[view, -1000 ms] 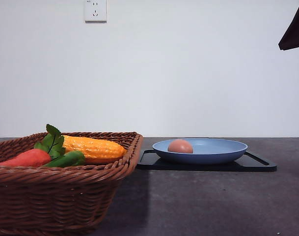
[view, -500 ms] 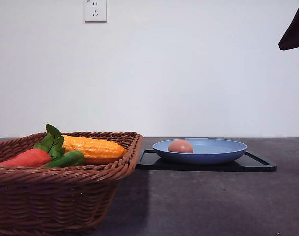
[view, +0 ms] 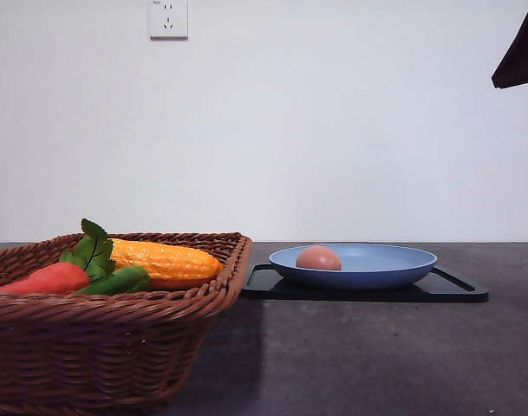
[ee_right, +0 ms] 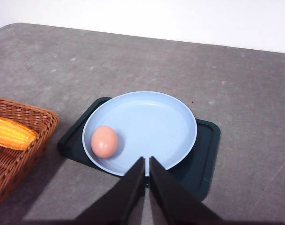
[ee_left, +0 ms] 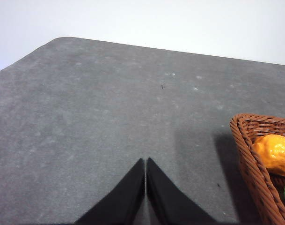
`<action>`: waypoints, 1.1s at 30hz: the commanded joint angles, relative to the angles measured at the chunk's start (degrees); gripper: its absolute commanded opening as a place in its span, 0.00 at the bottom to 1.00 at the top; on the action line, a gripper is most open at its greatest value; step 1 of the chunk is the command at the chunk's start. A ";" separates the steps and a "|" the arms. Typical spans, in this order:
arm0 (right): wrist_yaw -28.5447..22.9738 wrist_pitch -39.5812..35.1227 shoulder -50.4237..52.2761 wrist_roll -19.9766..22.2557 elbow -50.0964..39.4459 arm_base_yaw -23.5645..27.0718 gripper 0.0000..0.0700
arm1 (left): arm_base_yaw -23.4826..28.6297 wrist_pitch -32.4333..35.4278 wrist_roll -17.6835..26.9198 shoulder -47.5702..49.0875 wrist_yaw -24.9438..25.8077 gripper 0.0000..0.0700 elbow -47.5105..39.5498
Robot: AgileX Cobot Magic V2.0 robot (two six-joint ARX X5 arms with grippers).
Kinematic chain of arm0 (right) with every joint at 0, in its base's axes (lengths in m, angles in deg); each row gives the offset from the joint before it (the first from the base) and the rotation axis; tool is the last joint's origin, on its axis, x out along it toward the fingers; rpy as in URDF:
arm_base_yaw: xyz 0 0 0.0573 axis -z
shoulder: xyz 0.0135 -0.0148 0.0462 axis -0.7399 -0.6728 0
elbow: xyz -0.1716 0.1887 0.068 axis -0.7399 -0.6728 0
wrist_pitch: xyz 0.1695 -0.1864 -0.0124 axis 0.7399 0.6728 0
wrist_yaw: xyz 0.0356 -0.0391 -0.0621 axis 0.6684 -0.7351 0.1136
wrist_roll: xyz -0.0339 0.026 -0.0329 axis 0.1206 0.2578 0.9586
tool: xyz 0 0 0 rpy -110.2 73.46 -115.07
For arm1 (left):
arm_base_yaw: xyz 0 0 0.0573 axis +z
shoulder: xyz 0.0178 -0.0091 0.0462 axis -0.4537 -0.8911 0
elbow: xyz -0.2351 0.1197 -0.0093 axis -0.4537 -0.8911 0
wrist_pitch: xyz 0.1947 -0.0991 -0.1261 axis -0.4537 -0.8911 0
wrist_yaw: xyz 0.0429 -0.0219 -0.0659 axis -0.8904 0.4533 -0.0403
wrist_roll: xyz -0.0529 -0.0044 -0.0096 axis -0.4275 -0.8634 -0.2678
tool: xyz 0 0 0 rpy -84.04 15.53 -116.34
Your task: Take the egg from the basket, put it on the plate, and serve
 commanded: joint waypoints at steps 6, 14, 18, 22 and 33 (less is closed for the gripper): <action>-0.20 -0.61 -0.20 -0.63 0.68 -0.35 0.00 | 0.14 -0.99 -0.10 0.09 0.04 0.00 -1.27; -0.20 -0.61 -0.20 -0.63 0.68 -0.35 0.00 | 0.14 -1.01 -0.11 0.09 0.04 0.00 -1.27; -0.20 -0.61 -0.20 -0.63 0.68 -0.35 0.00 | 0.14 -1.01 -0.12 0.09 0.03 0.00 -1.27; -0.22 -0.41 -0.05 -0.63 0.67 -0.35 0.00 | 0.14 -1.01 -0.12 0.09 0.04 0.00 -1.27; 0.19 -4.46 17.59 7.16 -6.52 13.76 0.00 | 0.14 -1.01 -0.10 0.09 0.04 0.00 -1.27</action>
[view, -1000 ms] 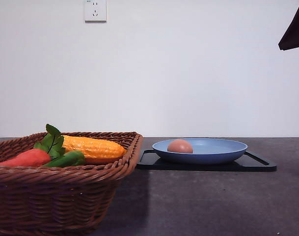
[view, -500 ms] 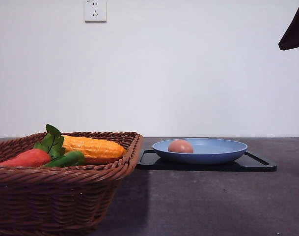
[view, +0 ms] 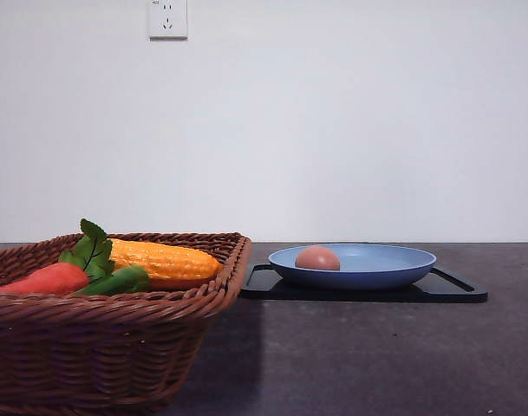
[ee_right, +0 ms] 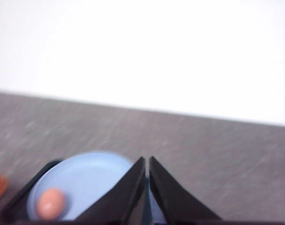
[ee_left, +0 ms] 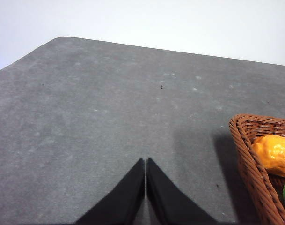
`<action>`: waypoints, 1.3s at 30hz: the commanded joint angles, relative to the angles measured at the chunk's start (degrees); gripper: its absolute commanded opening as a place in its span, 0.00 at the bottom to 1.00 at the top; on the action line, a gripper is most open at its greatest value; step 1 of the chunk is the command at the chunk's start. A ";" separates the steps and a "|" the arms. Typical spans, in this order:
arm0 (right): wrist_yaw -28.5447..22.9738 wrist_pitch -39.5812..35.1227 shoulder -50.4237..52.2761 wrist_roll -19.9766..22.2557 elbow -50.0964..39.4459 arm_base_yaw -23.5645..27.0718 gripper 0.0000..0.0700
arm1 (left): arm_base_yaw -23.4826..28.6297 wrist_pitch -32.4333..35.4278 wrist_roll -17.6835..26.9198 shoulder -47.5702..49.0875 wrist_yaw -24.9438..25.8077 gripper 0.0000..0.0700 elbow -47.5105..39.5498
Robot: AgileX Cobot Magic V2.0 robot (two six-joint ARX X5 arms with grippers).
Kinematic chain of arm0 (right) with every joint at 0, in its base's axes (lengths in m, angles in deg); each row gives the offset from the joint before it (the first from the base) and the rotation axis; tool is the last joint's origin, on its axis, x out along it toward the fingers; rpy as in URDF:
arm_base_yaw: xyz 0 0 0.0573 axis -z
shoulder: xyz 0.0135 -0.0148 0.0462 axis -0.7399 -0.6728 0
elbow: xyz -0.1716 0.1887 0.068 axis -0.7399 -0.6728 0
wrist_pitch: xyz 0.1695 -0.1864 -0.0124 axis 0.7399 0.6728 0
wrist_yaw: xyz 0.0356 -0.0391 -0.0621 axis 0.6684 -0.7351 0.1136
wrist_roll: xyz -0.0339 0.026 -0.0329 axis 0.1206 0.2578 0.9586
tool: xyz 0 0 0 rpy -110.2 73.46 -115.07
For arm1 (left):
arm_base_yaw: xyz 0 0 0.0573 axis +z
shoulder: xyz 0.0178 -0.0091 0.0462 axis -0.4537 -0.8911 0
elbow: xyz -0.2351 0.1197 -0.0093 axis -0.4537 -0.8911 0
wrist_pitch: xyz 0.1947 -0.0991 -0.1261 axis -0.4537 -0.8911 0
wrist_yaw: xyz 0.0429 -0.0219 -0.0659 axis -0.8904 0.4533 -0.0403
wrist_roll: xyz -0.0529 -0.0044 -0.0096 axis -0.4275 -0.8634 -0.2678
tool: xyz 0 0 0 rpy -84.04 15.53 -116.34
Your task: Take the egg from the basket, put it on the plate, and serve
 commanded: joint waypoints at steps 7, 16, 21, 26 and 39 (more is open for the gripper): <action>7.45 -3.57 12.03 -0.59 -15.62 11.63 0.00 | 0.14 -1.01 0.03 0.09 0.02 0.00 -1.27; 10.69 -2.10 18.86 -2.39 -24.32 12.58 0.00 | 0.14 -1.01 0.04 0.09 0.00 0.00 -1.27; 12.53 0.20 19.65 -2.38 -24.32 12.56 0.00 | 0.14 -1.01 0.04 0.09 0.02 0.00 -1.27; 12.34 1.03 19.65 -2.64 -24.32 12.58 0.00 | 0.14 -1.01 0.04 0.09 0.02 0.00 -1.27; 12.31 0.53 19.65 -2.58 -24.32 12.58 0.00 | 0.14 -1.01 0.04 0.09 0.02 0.00 -1.27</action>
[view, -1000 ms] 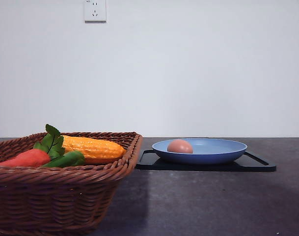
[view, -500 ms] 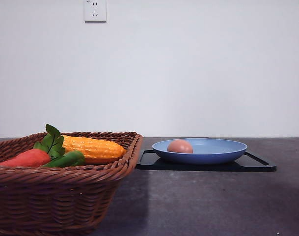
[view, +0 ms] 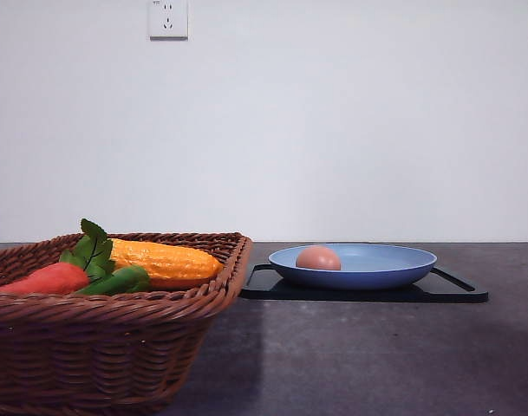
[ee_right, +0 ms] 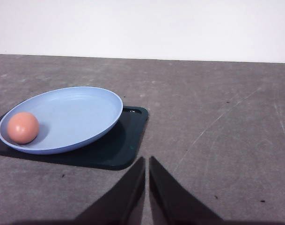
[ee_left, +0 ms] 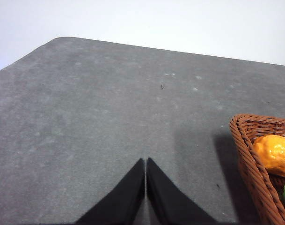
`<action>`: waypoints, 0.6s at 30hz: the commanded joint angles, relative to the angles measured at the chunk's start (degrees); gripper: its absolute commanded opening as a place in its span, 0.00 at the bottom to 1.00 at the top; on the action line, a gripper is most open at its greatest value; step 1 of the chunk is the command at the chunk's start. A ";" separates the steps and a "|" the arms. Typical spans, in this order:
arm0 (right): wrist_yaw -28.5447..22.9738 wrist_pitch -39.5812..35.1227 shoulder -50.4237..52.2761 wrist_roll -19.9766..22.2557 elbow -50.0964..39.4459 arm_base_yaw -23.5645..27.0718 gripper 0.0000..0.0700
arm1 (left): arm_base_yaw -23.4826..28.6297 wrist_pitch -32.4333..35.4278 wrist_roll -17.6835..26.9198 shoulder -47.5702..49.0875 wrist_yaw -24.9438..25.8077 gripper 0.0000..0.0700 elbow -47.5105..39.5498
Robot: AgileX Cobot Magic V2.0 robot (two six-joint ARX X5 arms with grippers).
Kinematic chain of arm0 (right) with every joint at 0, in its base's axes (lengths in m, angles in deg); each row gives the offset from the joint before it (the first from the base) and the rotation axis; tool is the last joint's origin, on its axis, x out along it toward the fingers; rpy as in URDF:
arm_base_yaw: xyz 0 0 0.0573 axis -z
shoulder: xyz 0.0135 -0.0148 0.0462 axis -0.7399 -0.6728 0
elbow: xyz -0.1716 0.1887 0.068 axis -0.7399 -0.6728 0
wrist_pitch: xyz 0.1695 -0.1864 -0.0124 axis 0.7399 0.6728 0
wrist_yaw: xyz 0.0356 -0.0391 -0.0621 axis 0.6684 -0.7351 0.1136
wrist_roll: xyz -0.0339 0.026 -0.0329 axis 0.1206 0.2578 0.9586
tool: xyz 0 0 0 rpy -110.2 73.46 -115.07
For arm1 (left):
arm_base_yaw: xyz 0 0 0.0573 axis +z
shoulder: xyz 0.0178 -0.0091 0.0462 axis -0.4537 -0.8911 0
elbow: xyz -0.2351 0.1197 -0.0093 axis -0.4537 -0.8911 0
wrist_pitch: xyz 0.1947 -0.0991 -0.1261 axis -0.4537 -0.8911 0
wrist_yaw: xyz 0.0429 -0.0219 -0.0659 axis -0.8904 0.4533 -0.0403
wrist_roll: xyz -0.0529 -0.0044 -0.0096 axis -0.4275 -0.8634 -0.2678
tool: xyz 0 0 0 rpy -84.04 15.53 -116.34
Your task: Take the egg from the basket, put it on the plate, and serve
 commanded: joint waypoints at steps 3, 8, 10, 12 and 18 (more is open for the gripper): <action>-0.02 -0.74 0.15 -0.67 -0.42 0.00 0.00 | 0.15 -1.01 0.04 0.09 0.01 0.00 -1.27; -0.02 -0.74 0.15 -0.67 -0.42 0.00 0.00 | 0.15 -1.01 0.04 0.09 0.02 0.00 -1.27; -0.02 -0.74 0.15 -0.67 -0.42 0.00 0.00 | 0.15 -1.01 0.04 0.09 0.02 0.00 -1.27; -0.02 -0.74 0.15 -0.67 -0.42 0.00 0.00 | 0.15 -1.01 0.04 0.09 0.01 0.00 -1.27; -0.02 -0.74 0.15 -0.67 -0.42 0.00 0.00 | 0.15 -1.01 0.04 0.09 0.02 0.00 -1.27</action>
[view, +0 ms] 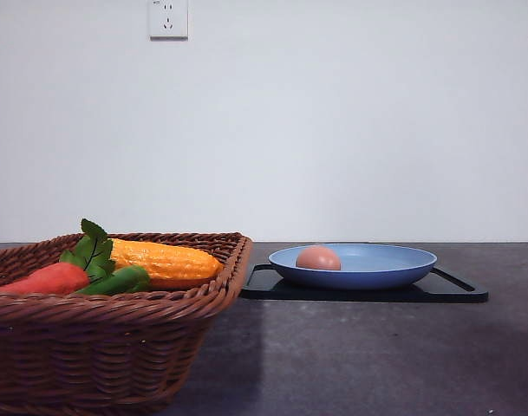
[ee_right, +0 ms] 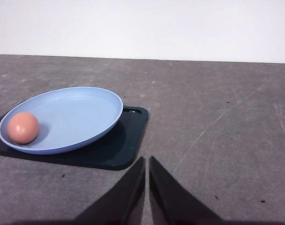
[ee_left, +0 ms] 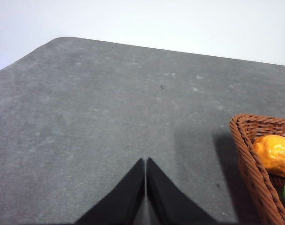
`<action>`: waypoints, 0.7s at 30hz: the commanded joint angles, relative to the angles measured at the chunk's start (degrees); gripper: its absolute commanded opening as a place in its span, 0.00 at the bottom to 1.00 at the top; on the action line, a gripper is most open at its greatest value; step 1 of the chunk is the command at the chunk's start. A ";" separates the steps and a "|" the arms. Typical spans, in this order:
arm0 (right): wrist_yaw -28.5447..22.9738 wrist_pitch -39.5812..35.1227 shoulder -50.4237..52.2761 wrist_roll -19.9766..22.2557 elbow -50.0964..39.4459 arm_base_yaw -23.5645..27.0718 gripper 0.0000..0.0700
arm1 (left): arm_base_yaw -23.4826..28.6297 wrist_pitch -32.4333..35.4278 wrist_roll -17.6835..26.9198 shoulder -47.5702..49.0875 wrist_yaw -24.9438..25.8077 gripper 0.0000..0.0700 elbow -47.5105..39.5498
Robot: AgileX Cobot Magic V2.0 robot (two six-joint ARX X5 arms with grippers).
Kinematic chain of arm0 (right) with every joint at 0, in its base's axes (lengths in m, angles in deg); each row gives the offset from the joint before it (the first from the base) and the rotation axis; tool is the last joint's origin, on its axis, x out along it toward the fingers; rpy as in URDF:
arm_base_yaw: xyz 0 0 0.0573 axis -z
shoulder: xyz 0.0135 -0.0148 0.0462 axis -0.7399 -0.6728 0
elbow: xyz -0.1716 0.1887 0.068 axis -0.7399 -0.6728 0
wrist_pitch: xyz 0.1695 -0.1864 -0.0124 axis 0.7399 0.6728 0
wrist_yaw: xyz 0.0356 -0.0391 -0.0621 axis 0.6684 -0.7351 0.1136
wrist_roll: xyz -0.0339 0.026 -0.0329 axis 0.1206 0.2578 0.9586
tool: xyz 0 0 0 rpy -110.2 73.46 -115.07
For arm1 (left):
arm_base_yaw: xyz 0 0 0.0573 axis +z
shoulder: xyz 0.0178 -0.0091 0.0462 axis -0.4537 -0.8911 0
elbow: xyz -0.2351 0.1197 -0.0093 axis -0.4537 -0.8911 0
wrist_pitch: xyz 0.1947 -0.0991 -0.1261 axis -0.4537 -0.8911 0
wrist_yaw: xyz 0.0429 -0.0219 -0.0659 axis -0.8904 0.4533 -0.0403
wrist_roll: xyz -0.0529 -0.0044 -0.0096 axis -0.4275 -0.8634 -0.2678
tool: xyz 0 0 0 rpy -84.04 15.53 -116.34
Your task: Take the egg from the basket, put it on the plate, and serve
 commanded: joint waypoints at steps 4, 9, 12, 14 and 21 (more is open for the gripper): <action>-0.02 -0.70 0.15 -0.68 -0.42 0.00 0.00 | 0.14 -1.01 0.04 0.09 0.01 0.00 -1.27; -0.02 -0.70 0.15 -0.67 -0.42 0.00 0.00 | 0.14 -1.01 0.04 0.09 0.01 0.00 -1.27; -0.02 -0.70 0.15 -0.68 -0.42 0.00 0.00 | 0.14 -1.01 0.04 0.09 0.01 0.00 -1.27; -0.02 -0.70 0.15 -0.68 -0.42 0.00 0.00 | 0.14 -1.01 0.04 0.09 0.01 0.00 -1.27; -0.02 -0.70 0.15 -0.68 -0.42 0.00 0.00 | 0.14 -1.01 0.04 0.09 0.02 0.00 -1.27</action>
